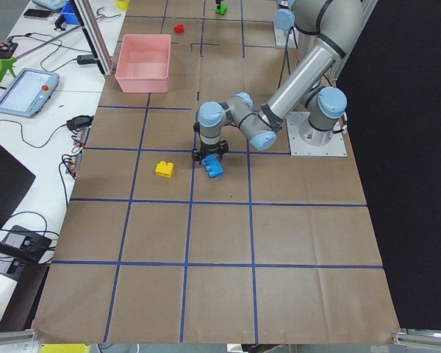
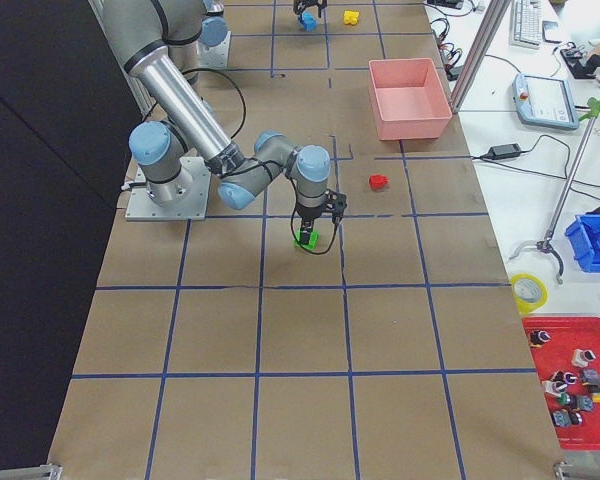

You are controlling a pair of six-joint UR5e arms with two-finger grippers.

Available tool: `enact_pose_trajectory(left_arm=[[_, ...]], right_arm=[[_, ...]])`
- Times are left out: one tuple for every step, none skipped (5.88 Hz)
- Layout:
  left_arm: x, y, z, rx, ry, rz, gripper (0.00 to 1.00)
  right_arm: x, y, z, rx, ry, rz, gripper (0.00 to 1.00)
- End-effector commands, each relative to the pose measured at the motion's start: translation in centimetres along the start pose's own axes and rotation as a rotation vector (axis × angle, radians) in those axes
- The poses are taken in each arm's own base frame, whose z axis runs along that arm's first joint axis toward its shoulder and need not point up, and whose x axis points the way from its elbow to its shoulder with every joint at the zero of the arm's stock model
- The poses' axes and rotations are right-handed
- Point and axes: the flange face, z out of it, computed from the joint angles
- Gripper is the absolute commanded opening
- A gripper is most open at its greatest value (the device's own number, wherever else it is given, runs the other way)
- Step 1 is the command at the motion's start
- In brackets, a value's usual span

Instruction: Put all blocks into box

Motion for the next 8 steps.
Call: enact_pose_trajectory(left_arm=[[0.2, 0.1, 0.4, 0.001, 0.009, 0.013, 0.99], [0.2, 0.1, 0.4, -0.001, 0.009, 0.018, 0.99], [0.3, 1.4, 0.5, 0.0, 0.015, -0.005, 0.99], [0.2, 2.3, 1.1, 0.005, 0.023, -0.008, 0.99], [0.2, 2.3, 1.8, 0.008, 0.033, -0.011, 0.96], [-0.1, 2.4, 1.6, 0.004, 0.02, -0.005, 0.96], [-0.3, 2.4, 1.4, 0.001, 0.01, -0.006, 0.95], [-0.3, 2.1, 1.5, 0.005, 0.01, -0.005, 0.95]], right_arm=[[0.4, -0.1, 1.2, -0.014, -0.007, 0.003, 0.99], [0.5, -0.4, 1.9, -0.011, -0.004, 0.003, 0.99], [0.5, -0.4, 2.1, -0.013, -0.007, 0.003, 0.99], [0.5, -0.5, 2.2, -0.01, -0.007, 0.004, 0.99], [0.6, -0.7, 2.0, 0.008, 0.002, 0.005, 0.99], [0.6, -0.7, 2.0, 0.008, 0.002, 0.005, 0.99], [0.7, -0.8, 2.0, 0.011, 0.003, 0.006, 0.98], [0.7, -0.8, 1.9, 0.012, 0.004, 0.009, 0.93]])
